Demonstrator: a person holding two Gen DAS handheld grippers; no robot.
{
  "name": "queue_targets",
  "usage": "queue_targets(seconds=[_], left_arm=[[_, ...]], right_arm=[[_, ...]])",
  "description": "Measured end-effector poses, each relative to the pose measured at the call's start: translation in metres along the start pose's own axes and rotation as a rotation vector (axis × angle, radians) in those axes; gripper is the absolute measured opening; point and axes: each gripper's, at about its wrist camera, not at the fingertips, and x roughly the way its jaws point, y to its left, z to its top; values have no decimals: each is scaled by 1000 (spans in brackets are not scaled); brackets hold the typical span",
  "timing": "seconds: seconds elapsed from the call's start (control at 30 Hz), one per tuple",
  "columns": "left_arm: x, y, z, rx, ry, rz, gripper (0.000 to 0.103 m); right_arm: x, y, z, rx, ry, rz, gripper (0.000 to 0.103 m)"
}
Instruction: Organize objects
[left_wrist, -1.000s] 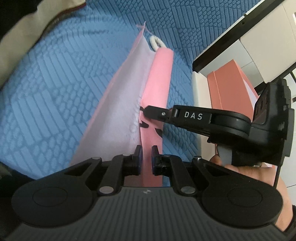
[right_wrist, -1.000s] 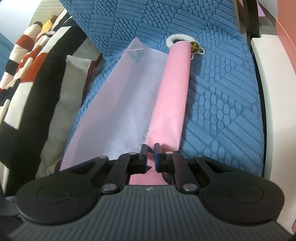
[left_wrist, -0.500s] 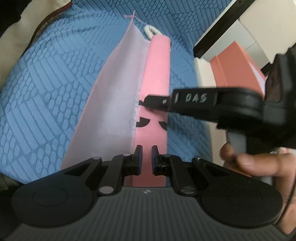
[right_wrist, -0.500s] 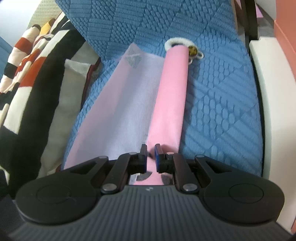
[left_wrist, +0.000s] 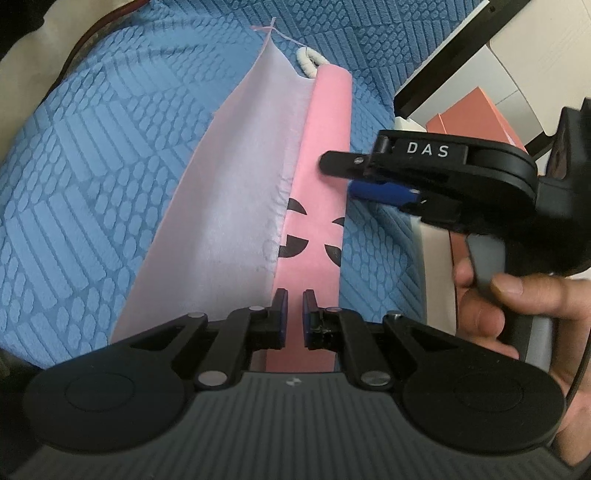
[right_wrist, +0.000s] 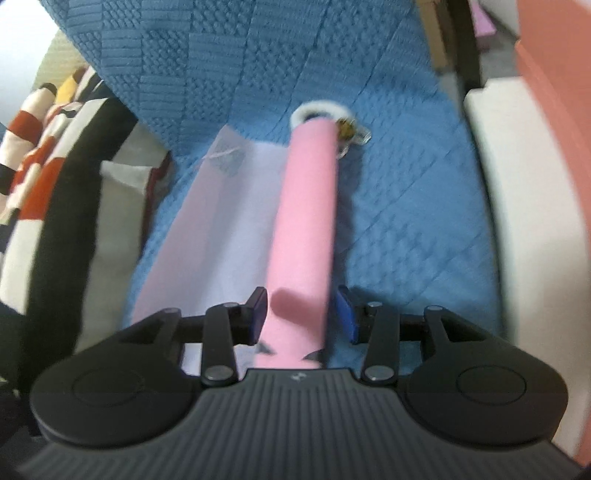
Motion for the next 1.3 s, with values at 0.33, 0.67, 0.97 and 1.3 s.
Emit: queue_targets(seconds=[0.33, 0.67, 0.97, 1.3], left_arm=[[-1, 4, 8, -10, -37, 40, 10], [-5, -10, 1, 42, -56, -2, 10], [-3, -36, -12, 126, -69, -71, 10], [-7, -53, -20, 183, -111, -115, 45]], right_arm=[[0, 4, -17, 37, 53, 91, 8], [-31, -10, -14, -4, -5, 35, 6], [-51, -29, -15, 17, -30, 15, 6], [-53, -33, -14, 32, -25, 4, 7]])
